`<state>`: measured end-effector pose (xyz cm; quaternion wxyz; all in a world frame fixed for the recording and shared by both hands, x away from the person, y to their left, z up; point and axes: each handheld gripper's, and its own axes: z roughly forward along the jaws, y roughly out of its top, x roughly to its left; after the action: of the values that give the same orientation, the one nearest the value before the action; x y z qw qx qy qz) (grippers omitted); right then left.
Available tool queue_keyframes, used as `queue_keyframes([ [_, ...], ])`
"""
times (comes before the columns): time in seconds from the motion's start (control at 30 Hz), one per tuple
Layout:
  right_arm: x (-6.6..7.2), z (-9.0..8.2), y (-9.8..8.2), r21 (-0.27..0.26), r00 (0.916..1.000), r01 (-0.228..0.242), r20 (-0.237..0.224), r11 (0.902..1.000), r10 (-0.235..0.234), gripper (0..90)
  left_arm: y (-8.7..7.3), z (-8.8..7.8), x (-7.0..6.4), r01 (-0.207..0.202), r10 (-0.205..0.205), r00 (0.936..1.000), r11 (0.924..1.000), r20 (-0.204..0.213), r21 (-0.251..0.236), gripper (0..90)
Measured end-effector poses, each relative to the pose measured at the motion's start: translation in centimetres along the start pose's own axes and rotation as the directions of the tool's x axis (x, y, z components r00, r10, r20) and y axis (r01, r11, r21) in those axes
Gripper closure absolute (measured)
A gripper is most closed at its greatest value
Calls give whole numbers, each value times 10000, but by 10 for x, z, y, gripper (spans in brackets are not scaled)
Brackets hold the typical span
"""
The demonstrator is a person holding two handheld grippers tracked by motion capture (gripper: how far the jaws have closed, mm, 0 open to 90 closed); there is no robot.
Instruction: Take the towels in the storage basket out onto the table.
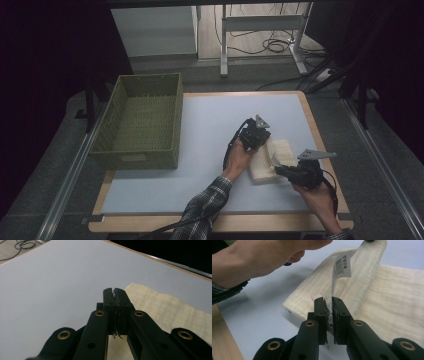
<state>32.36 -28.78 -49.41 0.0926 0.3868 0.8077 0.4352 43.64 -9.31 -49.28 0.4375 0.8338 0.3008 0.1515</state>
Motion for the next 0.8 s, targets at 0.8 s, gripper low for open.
queue_keyframes([
  [0.8,-39,-27,-14,125,9836,-388,1765,9992,360,630,20,17,-12,56,-53,9998,9999,-202,119,528],
])
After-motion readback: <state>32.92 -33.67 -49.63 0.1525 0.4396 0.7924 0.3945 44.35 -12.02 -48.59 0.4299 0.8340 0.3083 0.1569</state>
